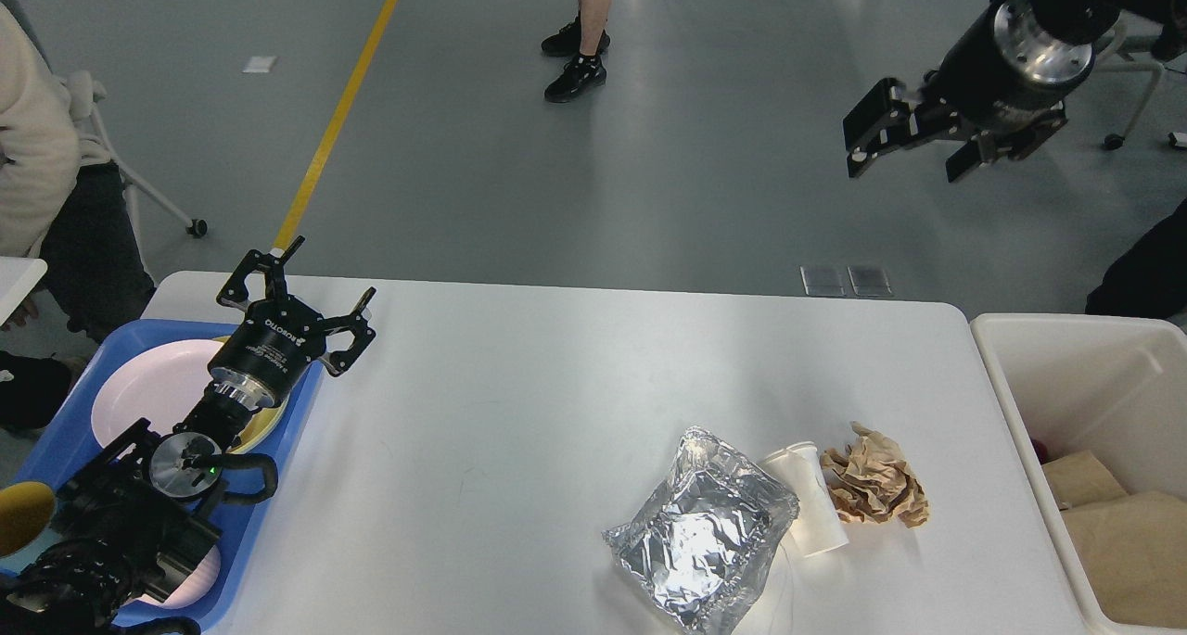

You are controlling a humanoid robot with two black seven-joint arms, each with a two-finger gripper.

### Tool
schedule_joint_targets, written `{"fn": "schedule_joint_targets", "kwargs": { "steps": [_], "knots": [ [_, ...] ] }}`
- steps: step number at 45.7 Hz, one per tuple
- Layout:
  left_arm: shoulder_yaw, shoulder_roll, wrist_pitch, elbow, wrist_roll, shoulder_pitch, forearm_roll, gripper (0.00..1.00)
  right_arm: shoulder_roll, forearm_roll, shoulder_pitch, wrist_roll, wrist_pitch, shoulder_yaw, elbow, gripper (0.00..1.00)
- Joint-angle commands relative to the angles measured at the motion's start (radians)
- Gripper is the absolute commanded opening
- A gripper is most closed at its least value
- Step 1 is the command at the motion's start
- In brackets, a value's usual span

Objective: Tidy desktop

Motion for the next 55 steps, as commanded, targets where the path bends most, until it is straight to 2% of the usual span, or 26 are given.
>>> {"fn": "schedule_joint_targets", "kwargs": {
  "steps": [1,9,23,35,43,49,55],
  "knots": [
    [0.0,0.0,0.0,0.0,0.0,0.0,0.0,0.97,0.029,0.002,-0.094,0.0,-0.003,0.016,0.043,0.94],
    [0.0,0.0,0.0,0.0,0.0,0.0,0.0,0.97,0.053,0.011,-0.269,0.001,-0.039,0.022,0.032,0.94],
    [0.0,0.0,0.0,0.0,0.0,0.0,0.0,0.97,0.057,0.033,-0.544,0.001,-0.282,0.03,0.016,0.94],
    [0.0,0.0,0.0,0.0,0.0,0.0,0.0,0.97,0.046,0.039,-0.672,0.001,-0.417,0.036,-0.032,0.95],
    [0.0,0.0,0.0,0.0,0.0,0.0,0.0,0.97,0.034,0.06,-0.715,0.001,-0.452,0.042,-0.053,0.94],
    [0.0,0.0,0.0,0.0,0.0,0.0,0.0,0.97,0.02,0.102,-0.734,0.0,-0.481,0.041,-0.061,0.87],
    [0.0,0.0,0.0,0.0,0.0,0.0,0.0,0.97,0.003,0.111,-0.737,0.0,-0.487,0.034,-0.061,0.63]
  ]
}}
